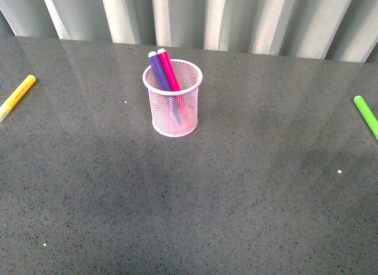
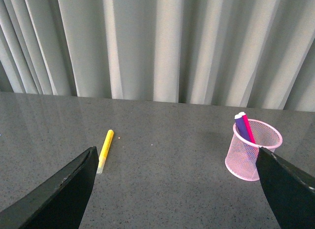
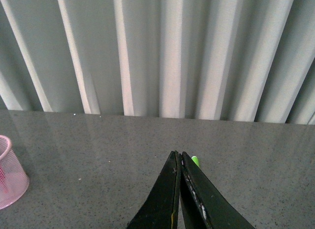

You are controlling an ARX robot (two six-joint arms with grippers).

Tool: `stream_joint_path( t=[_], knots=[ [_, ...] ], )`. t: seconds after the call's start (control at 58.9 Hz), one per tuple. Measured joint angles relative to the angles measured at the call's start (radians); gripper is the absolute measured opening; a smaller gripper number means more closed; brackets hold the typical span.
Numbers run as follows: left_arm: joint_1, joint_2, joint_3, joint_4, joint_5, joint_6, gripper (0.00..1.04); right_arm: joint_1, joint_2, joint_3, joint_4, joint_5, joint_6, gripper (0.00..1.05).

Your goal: Insert purple and pink pens into pink cup

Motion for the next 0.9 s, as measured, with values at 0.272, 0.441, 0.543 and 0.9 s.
stream_joint_path(
  t=[0.272, 0.441, 0.543, 0.9],
  knots=[
    [0.0, 0.0, 0.0, 0.0, 0.0, 0.0, 0.98, 0.0, -0.209, -0.015, -0.176, -0.002, 0.0, 0.03],
    [0.0, 0.0, 0.0, 0.0, 0.0, 0.0, 0.98, 0.0, -0.332, -0.018, -0.286, -0.002, 0.0, 0.03],
    [0.0, 0.0, 0.0, 0.0, 0.0, 0.0, 0.98, 0.0, -0.395, -0.018, -0.345, -0.002, 0.0, 0.03],
    [0.0, 0.0, 0.0, 0.0, 0.0, 0.0, 0.98, 0.0, -0.574, -0.019, -0.515, -0.002, 0.0, 0.03]
  ],
)
